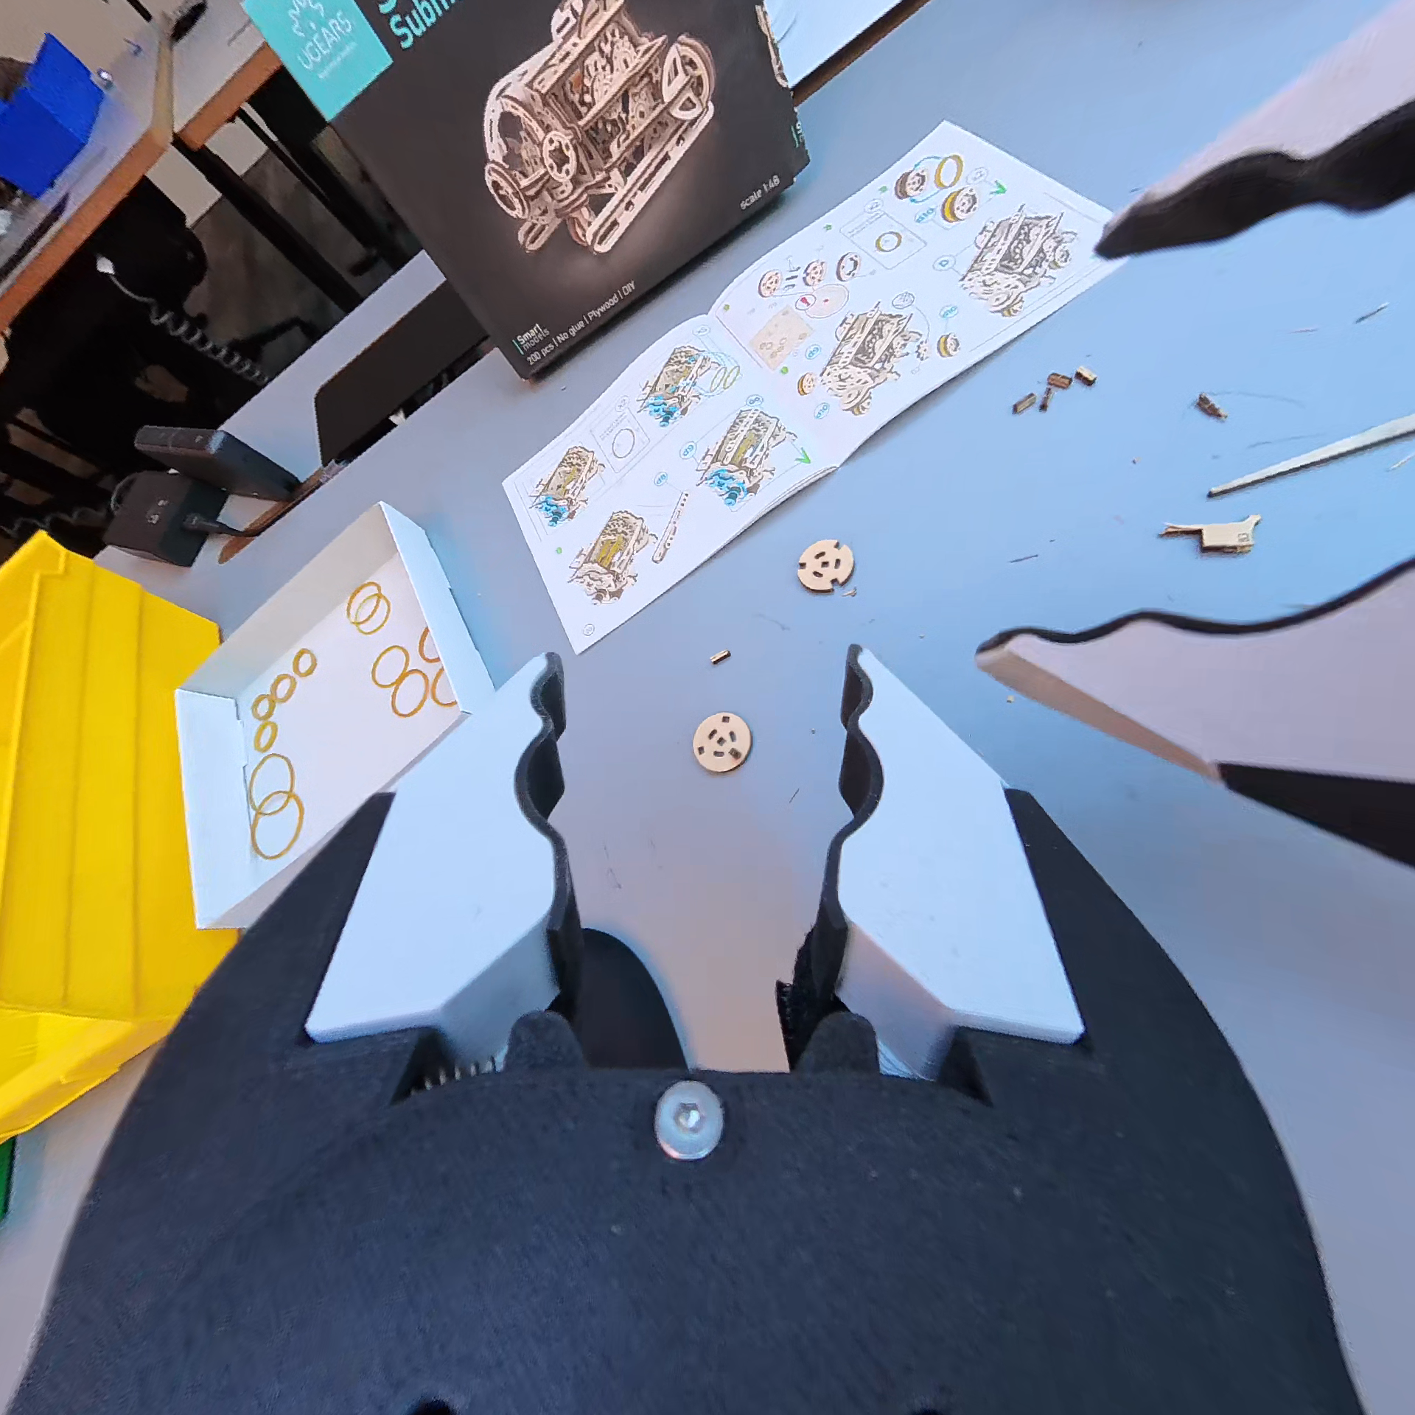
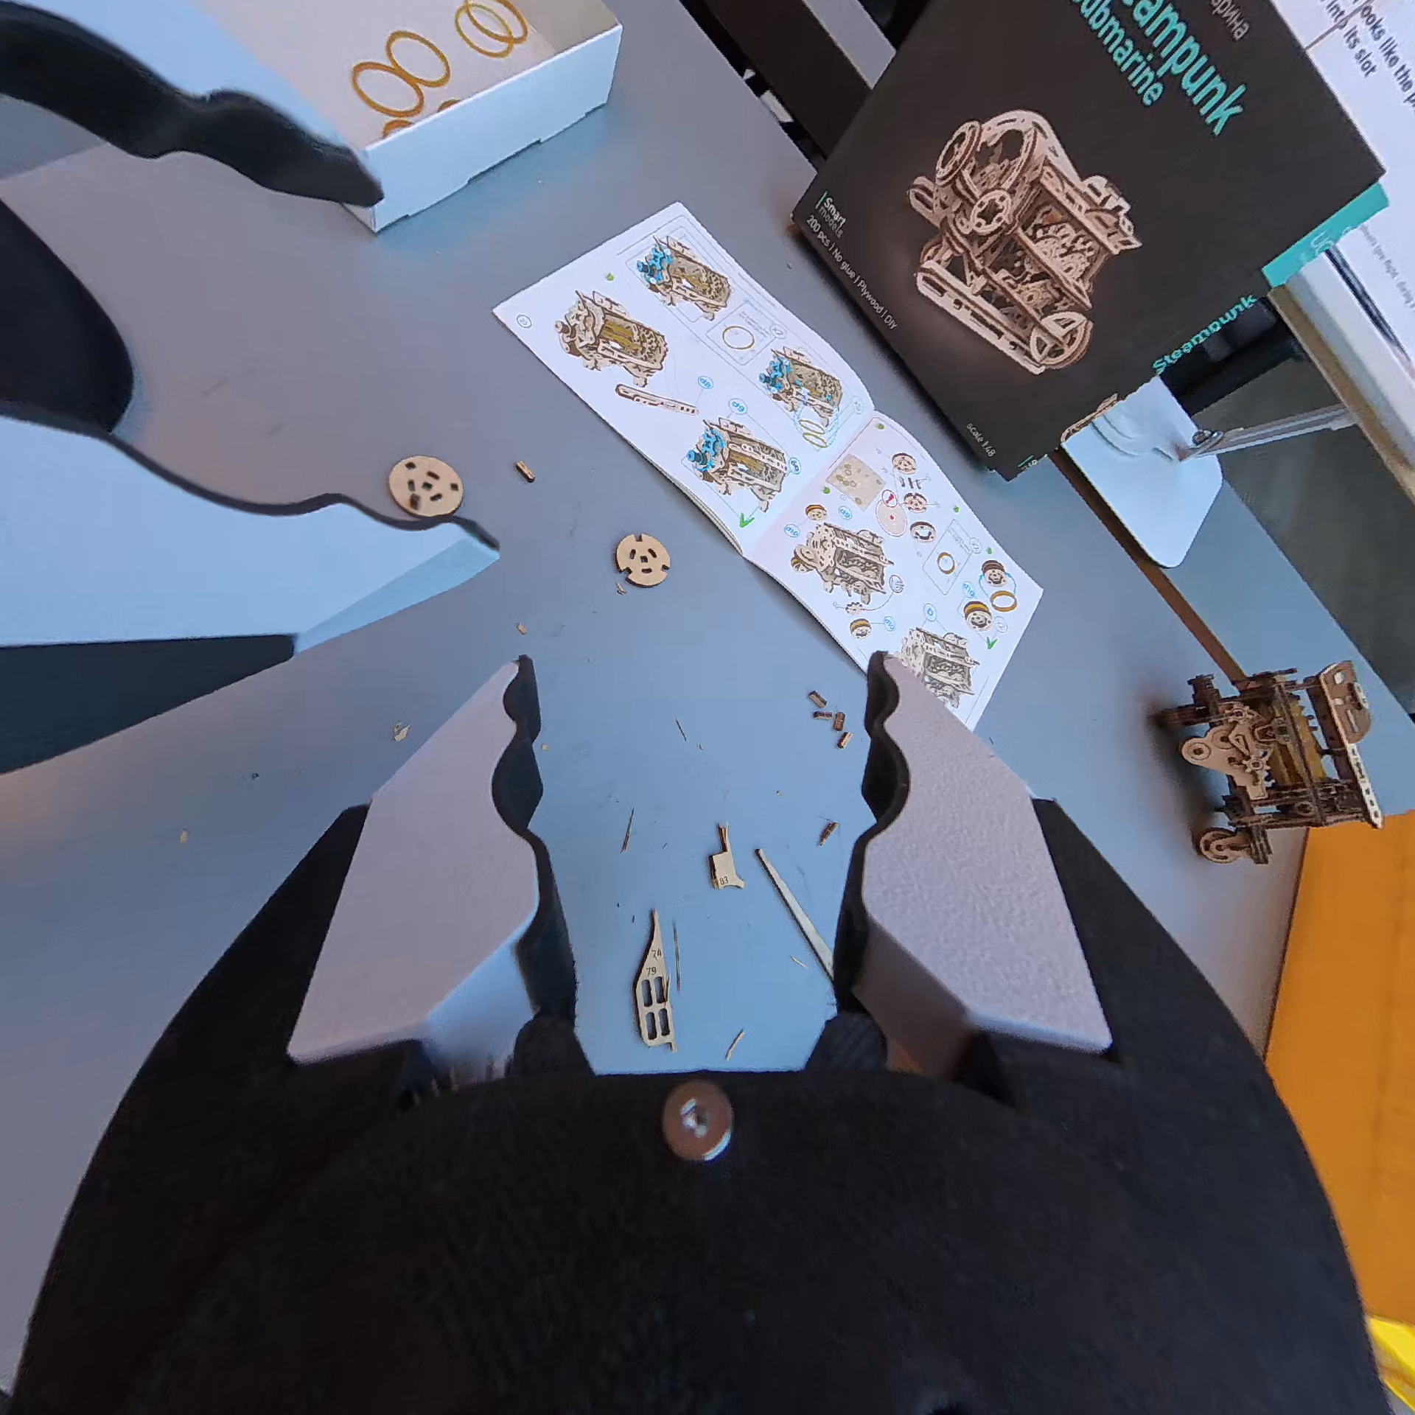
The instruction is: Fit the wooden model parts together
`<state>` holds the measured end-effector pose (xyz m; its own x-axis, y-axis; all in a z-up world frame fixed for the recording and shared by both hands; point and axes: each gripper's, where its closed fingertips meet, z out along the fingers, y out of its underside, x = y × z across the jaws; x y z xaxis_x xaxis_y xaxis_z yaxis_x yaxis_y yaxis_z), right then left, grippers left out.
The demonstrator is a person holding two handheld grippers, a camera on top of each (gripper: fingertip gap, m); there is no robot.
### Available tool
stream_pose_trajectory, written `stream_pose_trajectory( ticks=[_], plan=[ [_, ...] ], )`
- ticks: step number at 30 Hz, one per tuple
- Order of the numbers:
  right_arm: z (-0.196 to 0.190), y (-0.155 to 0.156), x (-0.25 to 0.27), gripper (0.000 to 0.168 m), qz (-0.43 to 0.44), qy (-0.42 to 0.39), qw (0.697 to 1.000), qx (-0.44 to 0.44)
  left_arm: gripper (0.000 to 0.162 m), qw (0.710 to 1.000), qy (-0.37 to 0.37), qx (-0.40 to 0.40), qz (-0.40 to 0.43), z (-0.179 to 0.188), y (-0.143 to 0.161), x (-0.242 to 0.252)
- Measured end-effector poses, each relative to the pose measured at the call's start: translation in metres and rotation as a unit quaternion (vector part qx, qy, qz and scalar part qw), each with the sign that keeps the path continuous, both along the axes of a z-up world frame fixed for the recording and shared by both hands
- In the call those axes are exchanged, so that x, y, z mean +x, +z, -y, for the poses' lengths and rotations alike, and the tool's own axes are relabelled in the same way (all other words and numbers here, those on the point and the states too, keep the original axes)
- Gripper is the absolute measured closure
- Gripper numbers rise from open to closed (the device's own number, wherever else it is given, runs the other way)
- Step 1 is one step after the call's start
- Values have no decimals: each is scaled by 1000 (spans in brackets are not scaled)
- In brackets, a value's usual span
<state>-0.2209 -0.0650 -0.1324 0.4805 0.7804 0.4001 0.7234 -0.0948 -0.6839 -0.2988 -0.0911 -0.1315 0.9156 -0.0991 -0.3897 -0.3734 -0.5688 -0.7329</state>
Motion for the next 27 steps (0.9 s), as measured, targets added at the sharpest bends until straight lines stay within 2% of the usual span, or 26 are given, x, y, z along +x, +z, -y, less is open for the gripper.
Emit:
stream_pose_trajectory(
  ticks=[9, 13, 15, 21, 25, 27],
  plan=[
    [5, -6, 3, 82, 4, -1, 1000, -8, 88, 1000, 8, -6, -24, 0, 0, -8],
    [-5, -1, 7, 80, 9, -17, 1000, -8, 91, 999, -8, 0, -49, 1, -4, 2],
    [-3, -2, 5, 81, 6, -18, 1000, -14, 87, 1000, -14, -1, -19, 0, -6, 7],
    [5, -15, 3, 82, 21, 1, 1000, -12, 87, 1000, 6, -12, -9, -2, -8, -7],
    [-2, -6, 3, 81, 11, -6, 1000, -14, 87, 999, -7, -16, -32, 0, -13, -3],
    [-5, 1, 2, 82, 20, 8, 1000, 15, 87, 1000, 4, -18, -25, 1, -16, -15]
  ],
)
